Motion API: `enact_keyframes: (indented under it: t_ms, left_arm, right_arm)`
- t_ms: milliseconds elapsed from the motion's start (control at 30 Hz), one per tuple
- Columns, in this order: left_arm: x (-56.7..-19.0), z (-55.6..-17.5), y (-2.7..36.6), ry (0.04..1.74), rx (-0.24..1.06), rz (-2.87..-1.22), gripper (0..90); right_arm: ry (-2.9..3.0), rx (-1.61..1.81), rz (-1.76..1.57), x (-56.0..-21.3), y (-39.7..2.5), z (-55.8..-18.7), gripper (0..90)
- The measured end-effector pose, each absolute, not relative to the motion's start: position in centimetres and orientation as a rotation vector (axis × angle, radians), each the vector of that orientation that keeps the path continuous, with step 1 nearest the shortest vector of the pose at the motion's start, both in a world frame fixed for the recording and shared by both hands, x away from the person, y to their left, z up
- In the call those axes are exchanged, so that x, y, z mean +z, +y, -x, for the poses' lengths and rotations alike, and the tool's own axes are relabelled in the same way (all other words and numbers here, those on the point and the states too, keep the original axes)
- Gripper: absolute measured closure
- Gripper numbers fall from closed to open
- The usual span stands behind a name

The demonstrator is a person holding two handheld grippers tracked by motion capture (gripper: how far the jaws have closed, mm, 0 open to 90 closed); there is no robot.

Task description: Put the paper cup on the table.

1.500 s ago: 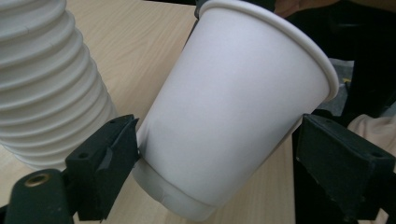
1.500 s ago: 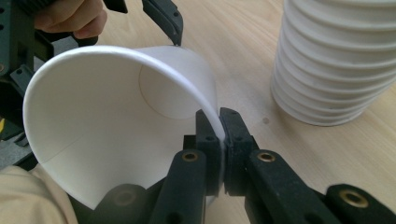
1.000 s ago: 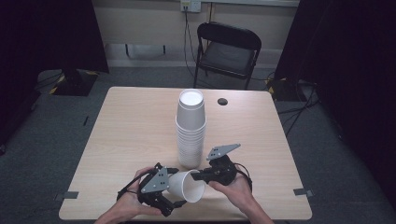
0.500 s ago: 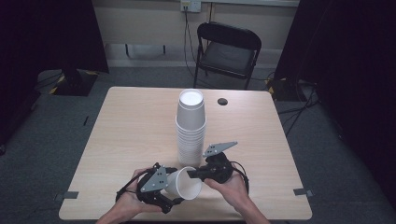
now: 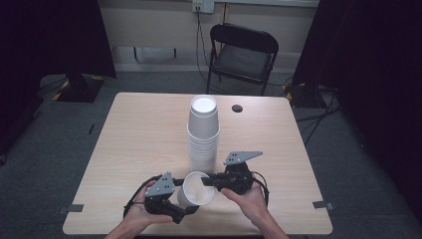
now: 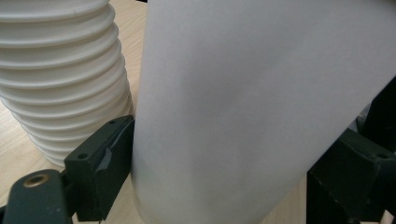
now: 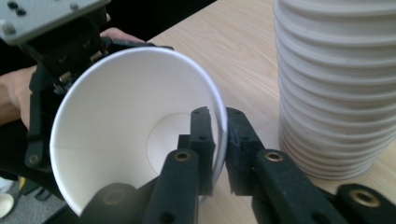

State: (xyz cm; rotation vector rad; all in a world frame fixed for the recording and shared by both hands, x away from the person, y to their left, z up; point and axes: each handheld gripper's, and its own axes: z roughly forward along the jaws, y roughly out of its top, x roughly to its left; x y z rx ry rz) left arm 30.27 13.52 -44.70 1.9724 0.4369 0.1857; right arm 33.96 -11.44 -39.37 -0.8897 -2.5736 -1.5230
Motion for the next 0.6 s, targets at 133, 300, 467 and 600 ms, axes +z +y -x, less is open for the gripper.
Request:
enact_keyframes:
  t_ms: [133,300,467,600]
  left_arm:
    - [-44.8,-30.1,13.2,0.403,0.221,-2.007,12.1]
    - [-44.6,-29.6,12.8,0.303,0.341,-2.038,15.4]
    - [-44.6,-29.6,12.6,0.301,0.345,-2.052,14.2]
    - [-44.4,-29.7,12.9,0.318,0.359,-2.039,15.3]
  right_arm:
    - [-2.564,-1.502,0.913,-39.3,-11.3,-34.0,86.0]
    - [-2.56,-1.43,0.964,-39.5,-11.1,-34.3,86.3]
    - [-2.561,-1.379,1.003,-39.8,-10.5,-34.3,86.3]
    - [-2.565,-1.405,1.003,-39.8,-10.4,-34.3,85.5]
